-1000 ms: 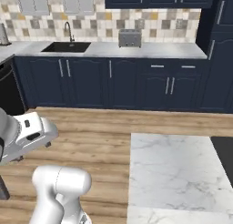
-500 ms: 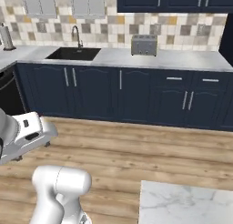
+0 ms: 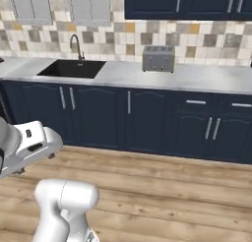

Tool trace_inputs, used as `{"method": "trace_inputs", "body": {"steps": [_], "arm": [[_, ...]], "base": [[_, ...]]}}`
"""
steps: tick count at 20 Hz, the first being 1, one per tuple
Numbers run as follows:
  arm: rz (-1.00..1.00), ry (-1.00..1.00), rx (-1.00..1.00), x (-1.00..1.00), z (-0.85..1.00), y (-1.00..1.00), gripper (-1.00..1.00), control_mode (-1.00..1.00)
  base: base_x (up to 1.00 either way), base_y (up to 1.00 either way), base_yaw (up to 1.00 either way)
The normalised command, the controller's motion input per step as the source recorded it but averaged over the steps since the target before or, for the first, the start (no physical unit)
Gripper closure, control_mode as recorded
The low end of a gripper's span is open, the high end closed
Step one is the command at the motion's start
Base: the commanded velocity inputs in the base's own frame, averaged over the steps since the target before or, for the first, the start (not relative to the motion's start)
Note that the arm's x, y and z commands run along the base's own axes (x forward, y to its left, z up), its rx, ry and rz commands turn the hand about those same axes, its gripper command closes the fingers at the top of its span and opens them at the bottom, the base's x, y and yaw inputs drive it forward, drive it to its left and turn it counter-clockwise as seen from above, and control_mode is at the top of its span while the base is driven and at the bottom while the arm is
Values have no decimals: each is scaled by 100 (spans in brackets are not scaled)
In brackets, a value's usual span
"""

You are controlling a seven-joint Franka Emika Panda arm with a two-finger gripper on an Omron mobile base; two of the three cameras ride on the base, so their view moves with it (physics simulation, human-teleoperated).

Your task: Place the mustard and ketchup from the counter to the top shelf of the fridge. If the existing items in the fridge are on the top shelf, move them to other shelves.

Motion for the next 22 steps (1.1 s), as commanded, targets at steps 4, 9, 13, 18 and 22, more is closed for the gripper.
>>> {"method": "trace_inputs", "body": {"steps": [4, 9, 13, 18, 22], "arm": [[0, 0, 0, 0, 0, 0, -100, 100], [0, 0, 0, 0, 0, 0, -100, 100], [0, 0, 0, 0, 0, 0, -100, 100], [0, 0, 0, 0, 0, 0, -100, 100], [0, 0, 0, 0, 0, 0, -100, 100]], "base": [[100, 53, 11], [100, 98, 13], [100, 98, 29], [78, 26, 74], [24, 0, 100]]}}
